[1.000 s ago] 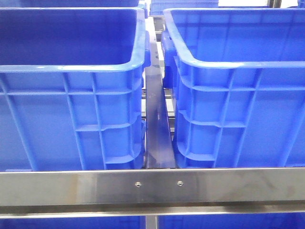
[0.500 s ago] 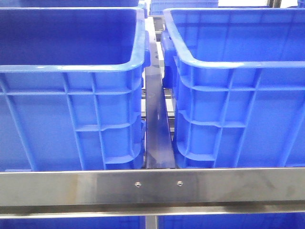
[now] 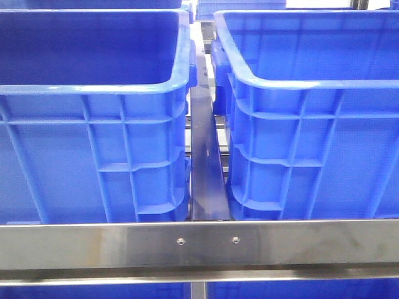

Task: Pick red and yellow buttons and place in box
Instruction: 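Reach the left gripper down into the bin of push buttons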

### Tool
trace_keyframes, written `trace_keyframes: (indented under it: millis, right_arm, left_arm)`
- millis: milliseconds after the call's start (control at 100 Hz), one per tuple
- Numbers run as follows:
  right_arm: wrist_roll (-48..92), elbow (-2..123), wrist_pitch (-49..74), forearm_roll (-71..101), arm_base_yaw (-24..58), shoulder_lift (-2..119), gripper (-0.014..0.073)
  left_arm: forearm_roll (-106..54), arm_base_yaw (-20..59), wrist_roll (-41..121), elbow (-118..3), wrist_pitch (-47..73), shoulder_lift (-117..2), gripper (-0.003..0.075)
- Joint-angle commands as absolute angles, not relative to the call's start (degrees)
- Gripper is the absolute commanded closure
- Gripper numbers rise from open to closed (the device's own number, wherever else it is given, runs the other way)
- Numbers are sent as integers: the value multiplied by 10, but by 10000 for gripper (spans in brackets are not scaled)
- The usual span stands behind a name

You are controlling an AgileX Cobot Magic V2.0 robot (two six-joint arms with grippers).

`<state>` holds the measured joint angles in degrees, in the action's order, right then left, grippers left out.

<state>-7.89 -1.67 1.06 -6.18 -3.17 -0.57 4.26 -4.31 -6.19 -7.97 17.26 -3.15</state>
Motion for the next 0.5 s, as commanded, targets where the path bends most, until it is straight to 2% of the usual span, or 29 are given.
trace_keyframes:
  millis: [0,150,340,410,460,490]
  right_arm:
    - [-80,-7,-33,-66,-33,-20,655]
    - [-80,-7,-33,-66,-33,-20,655]
    - [-80,-7,-33,-66,-33,-20,655]
    - [-80,-7,-33,-66,-33,-20,655]
    - [-80,-7,-33,-66,-33,-20,655]
    - [-80,-7,-33,-66,-33,-20,655]
  left_arm:
    - [53,-40,-66,-138,193,-77,740]
    - [53,-40,-66,-211,251,-151,740]
    - [51,-40,-66,-298,258,-266,729]
    - [45,-40,-66,-333,263,-312,662]
    - [41,-40,-66,-358,268,-345,573]
    - [39,-40,-65,-372,274,-369,494]
